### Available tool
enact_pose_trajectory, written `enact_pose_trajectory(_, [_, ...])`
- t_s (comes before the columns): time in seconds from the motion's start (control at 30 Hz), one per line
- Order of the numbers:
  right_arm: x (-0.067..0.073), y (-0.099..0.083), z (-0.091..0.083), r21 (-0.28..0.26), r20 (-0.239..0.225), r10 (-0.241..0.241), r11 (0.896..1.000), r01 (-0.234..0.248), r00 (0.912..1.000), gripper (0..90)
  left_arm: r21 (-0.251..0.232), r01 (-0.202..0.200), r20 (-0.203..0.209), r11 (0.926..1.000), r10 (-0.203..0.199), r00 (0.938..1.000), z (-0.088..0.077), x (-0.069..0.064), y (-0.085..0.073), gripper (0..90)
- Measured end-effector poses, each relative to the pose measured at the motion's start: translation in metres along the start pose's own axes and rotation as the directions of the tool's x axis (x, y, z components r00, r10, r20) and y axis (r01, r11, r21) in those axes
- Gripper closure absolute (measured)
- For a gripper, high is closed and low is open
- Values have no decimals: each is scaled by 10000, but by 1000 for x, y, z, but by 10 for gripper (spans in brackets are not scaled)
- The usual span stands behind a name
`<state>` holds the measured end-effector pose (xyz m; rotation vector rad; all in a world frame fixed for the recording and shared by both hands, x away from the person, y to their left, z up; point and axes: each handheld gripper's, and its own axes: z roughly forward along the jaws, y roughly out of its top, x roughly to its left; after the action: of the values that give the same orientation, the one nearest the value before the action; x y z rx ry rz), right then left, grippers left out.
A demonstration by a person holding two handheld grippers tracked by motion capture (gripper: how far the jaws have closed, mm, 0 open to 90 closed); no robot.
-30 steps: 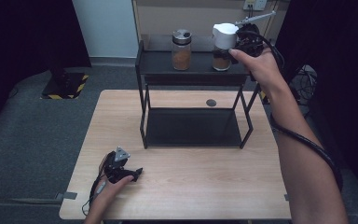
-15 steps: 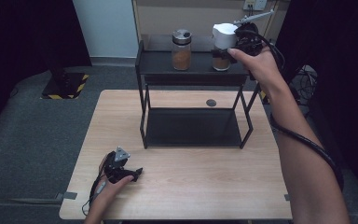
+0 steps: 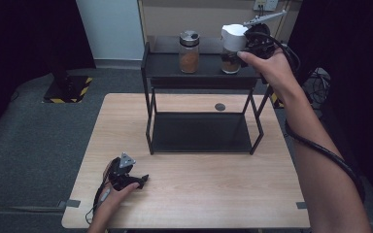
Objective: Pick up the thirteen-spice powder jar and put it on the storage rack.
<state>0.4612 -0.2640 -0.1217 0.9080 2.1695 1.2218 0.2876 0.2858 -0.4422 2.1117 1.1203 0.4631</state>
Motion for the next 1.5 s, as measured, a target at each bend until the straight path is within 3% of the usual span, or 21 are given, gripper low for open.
enact_pose_trajectory(0.57, [5, -12, -33, -287, -53, -392, 9988, 390, 9992, 54, 6, -7, -3, 10000, 7, 10000, 0, 0, 0, 24])
enact_pose_trajectory(1.07, [29, -11, -49, 182, 234, -742, 9971, 738, 9970, 56, 6, -5, -1, 10000, 5, 10000, 0, 0, 0, 24])
enact_pose_trajectory(1.5, [51, -34, -60, 441, -301, -1079, 9930, 1092, 9937, 56, -19, 7, -2, 10000, -7, 10000, 0, 0, 0, 24])
